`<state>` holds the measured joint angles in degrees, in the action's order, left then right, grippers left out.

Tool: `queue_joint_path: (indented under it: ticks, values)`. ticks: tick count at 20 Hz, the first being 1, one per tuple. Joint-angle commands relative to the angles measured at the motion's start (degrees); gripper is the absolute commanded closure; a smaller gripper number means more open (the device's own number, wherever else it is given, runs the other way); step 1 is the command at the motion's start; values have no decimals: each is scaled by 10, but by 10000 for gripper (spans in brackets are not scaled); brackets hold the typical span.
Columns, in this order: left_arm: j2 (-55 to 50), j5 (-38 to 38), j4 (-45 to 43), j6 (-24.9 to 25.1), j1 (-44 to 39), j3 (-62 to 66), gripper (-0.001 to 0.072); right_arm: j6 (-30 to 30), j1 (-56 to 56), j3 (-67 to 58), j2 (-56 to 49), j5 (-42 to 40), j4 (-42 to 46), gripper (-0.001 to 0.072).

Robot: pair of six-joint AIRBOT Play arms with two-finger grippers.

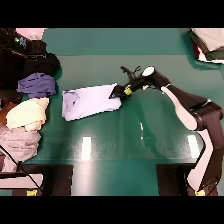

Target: Fold the shirts.

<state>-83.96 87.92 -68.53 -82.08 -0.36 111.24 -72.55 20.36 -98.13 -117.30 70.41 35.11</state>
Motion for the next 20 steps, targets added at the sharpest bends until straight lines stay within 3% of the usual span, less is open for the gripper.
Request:
queue_joint_path:
  ticks: [1,5,9,15,20]
  values:
    - [0,2,0,0,0,0,684,59,31,-33,-18,0,-10,698]
    - [0,7,0,0,0,0,684,77,21,-29,-3,0,-4,699]
    - [0,22,0,0,0,0,684,82,-74,23,79,-4,-2,698]
    - [0,21,0,0,0,0,684,46,-324,196,279,-47,102,699]
    - [0,21,0,-3,0,0,684,28,-572,315,408,-75,116,699]
